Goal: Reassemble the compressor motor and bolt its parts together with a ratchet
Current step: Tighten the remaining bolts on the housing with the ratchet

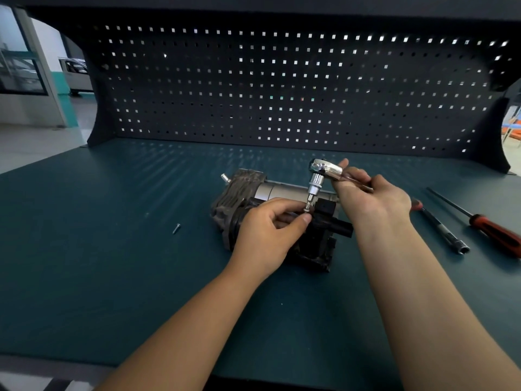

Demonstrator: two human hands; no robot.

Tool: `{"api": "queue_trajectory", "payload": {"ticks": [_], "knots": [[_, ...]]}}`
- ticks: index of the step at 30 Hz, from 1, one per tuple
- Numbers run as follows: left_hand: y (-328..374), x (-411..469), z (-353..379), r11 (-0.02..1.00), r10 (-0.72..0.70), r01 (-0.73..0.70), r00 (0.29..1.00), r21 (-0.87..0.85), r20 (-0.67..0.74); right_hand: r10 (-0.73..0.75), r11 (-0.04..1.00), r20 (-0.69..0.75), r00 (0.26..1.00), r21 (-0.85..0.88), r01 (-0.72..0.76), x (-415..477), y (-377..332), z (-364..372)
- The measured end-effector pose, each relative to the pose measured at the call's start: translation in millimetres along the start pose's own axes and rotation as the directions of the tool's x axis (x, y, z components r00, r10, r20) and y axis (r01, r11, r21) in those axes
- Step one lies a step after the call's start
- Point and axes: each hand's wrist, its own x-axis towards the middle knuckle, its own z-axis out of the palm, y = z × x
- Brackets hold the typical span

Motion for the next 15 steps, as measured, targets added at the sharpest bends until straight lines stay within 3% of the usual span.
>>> {"api": "queue_trajectory", "payload": {"ticks": [2, 15], "knots": [[-0.2, 0.0, -0.4, 1.0, -0.003, 0.003, 1.0, 0.0, -0.004, 0.037, 0.988, 0.028, 0.999, 0.152, -0.041, 2.0, -0.7, 1.3], [2.4, -1.4, -2.2, 1.0, 0.003, -0.003, 1.0, 0.02, -0.009, -0.094, 0.996, 0.37, 0.924, 0.028, 0.089, -0.4, 5.0, -18.1]]}}
